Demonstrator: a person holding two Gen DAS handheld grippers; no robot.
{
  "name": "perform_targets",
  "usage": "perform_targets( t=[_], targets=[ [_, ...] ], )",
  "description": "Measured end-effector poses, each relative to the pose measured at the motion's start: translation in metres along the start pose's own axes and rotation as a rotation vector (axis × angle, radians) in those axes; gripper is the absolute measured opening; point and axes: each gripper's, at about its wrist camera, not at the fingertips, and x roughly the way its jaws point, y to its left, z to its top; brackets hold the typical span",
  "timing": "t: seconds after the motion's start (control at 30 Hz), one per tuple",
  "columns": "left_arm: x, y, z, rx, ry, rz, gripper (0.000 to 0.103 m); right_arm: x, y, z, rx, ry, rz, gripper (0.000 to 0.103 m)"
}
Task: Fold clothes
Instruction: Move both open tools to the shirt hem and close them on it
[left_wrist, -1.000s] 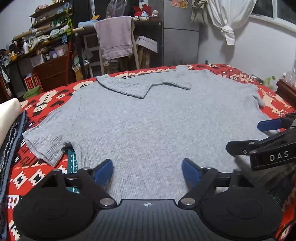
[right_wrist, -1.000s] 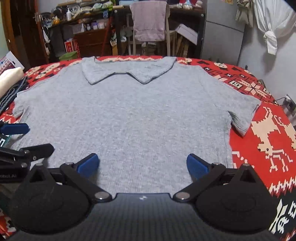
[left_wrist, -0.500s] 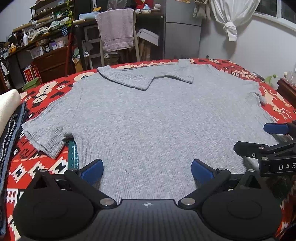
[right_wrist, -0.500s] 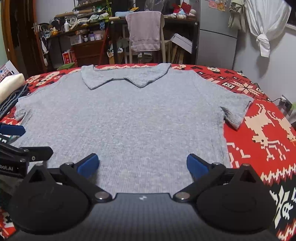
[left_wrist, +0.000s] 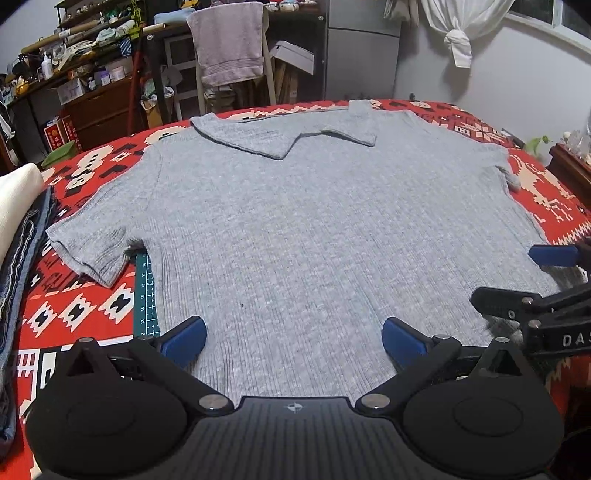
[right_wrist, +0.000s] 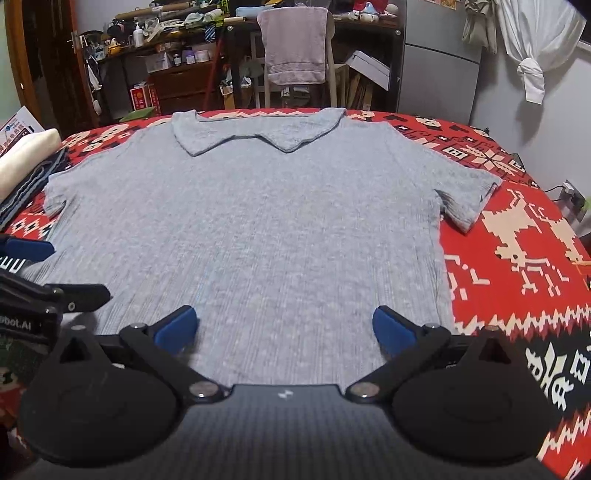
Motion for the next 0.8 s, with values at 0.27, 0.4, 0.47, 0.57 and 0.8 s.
perform_targets(
  t=[0.27,0.4,0.47,0.57,0.8],
  targets=[
    [-0.002,0.0,-0.007,0.013,-0.051,-0.003,0.103,-0.005,-0.001,-0.007,-0.017,-0.033,0.016,0.103],
    [-0.003,0.0,-0.008,0.021,-0.05,-0.006,0.103,-0.009,-0.001,-0.01,-0.02,-0.023,0.019,0.103],
    [-0.003,0.0,-0.007,0.014,-0.04,-0.003,0.103,-0.012,-0.001,-0.012,-0.02,-0.011,0.02,0.103],
    [-0.004,-0.002,-0.008,0.015,-0.04,0.001,0.103,-0.019,-0.001,-0.014,-0.005,0.001,0.014,0.103],
    [-0.017,-0.001,-0.006,0.031,-0.074,-0.004,0.101,-0.038,-0.008,-0.017,0.042,-0.011,0.042,0.103]
  ],
)
